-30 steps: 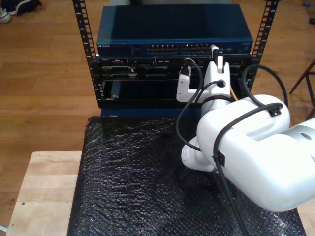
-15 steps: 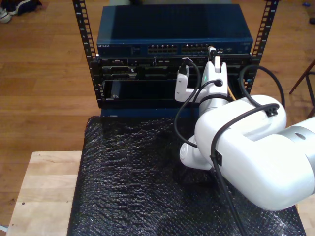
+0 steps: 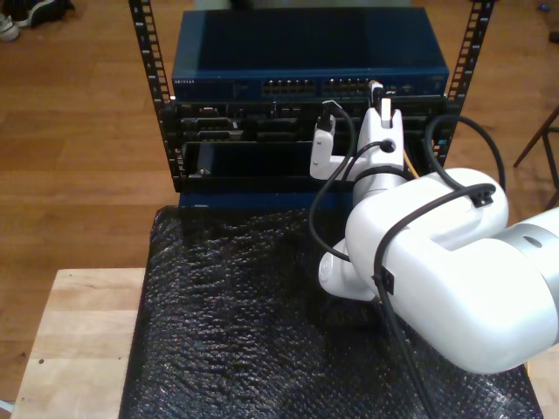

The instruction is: Grab the cable and plug it in

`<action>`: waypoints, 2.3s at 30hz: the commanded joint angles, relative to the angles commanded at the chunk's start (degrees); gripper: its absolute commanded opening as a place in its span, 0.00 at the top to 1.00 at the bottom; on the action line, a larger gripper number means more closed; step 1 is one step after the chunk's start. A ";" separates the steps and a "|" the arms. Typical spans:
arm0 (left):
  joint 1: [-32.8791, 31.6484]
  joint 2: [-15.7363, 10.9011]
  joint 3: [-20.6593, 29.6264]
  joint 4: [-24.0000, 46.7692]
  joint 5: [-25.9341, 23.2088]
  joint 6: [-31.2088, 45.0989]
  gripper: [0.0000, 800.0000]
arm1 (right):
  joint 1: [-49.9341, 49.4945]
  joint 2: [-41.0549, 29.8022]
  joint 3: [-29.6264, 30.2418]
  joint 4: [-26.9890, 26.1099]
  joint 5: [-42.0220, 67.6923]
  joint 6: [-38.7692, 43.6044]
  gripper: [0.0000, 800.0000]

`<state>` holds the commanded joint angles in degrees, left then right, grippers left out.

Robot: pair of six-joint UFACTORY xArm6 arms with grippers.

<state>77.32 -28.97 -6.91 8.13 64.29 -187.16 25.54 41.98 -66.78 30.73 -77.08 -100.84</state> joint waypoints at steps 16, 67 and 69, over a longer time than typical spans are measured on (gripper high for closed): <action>0.00 0.00 0.00 0.00 0.00 0.00 0.00 | 0.00 0.53 -0.09 0.18 0.26 0.09 1.00; 0.00 0.00 0.00 0.00 0.00 0.00 0.00 | 2.02 2.55 -3.87 4.57 0.18 -2.29 1.00; 0.00 0.00 0.00 0.00 0.00 0.00 0.00 | 2.02 2.64 -3.87 4.57 0.18 -2.29 1.00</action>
<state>77.32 -28.97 -6.91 8.13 64.29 -187.16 27.56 44.62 -70.65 35.30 -76.90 -103.12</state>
